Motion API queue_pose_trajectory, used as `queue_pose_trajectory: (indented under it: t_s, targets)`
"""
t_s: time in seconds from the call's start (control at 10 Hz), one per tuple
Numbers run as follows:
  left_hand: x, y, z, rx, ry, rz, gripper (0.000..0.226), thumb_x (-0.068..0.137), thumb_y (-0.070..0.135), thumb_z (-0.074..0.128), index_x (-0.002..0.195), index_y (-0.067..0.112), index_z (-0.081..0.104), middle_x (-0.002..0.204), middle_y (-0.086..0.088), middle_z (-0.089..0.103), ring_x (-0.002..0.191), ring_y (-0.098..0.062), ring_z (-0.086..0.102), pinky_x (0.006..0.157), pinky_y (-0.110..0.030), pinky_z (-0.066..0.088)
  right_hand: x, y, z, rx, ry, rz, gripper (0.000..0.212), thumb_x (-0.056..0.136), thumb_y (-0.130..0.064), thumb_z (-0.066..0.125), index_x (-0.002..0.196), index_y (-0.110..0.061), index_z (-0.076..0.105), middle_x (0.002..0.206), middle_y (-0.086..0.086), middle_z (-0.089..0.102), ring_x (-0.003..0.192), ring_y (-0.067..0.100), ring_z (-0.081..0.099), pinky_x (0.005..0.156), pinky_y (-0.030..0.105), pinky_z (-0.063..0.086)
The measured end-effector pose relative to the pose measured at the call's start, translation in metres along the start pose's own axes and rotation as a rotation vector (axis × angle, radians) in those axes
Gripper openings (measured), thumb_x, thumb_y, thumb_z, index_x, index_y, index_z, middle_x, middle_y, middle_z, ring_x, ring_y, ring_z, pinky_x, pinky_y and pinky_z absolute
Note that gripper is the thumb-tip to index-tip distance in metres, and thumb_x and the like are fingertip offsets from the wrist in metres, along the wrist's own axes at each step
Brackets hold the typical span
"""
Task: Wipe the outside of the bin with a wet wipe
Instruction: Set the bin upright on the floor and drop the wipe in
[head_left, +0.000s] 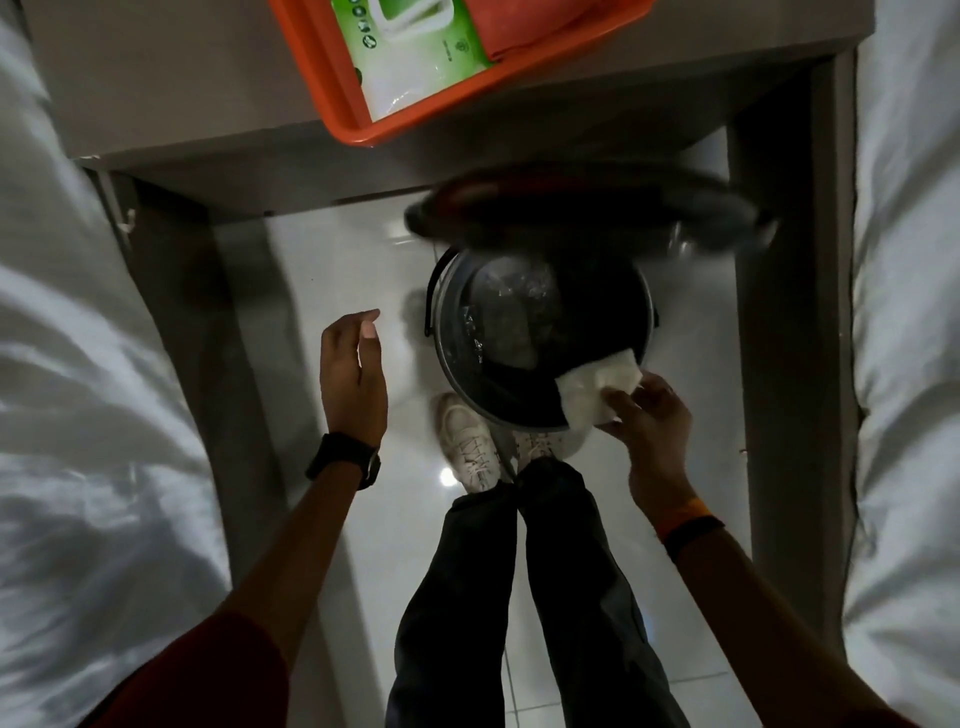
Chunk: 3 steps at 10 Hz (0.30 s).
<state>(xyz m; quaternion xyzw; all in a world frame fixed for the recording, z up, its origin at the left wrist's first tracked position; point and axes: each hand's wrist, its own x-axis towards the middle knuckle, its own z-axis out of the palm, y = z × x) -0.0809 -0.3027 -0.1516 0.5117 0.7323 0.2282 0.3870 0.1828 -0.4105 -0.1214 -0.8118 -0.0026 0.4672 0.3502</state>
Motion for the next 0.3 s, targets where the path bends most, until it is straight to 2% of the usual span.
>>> queue_pose_trajectory:
  t_s: [0.1,0.2,0.3]
  targets:
    - [0.008,0.003,0.006,0.024,-0.02,0.029,0.03,0.106,0.021,0.037,0.118,0.012,0.063,0.121,-0.006,0.057,0.112,-0.01,0.052,0.094,0.003,0.029,0.015,-0.013,0.032,-0.116,-0.071,-0.086,0.018,0.097,-0.003,0.066,0.114,-0.008,0.066,0.117,0.014,0.07,0.097,0.023,0.071,0.056,0.019,0.063]
    - [0.013,0.008,0.014,0.092,-0.057,0.064,0.03,0.106,0.022,0.037,0.119,0.014,0.062,0.121,-0.007,0.058,0.107,-0.003,0.049,0.091,0.006,0.028,0.055,-0.025,0.075,-0.299,-0.17,-0.097,0.029,0.099,-0.004,0.064,0.127,0.0,0.065,0.129,0.02,0.068,0.104,0.029,0.072,0.065,0.029,0.068]
    - [0.02,0.012,0.023,0.112,-0.058,0.062,0.031,0.106,0.026,0.036,0.121,0.015,0.061,0.122,-0.006,0.057,0.108,-0.005,0.051,0.09,0.005,0.028,0.08,-0.033,0.091,-0.396,-0.202,-0.014,0.037,0.098,-0.009,0.066,0.134,0.001,0.061,0.134,0.025,0.067,0.111,0.039,0.072,0.087,0.048,0.066]
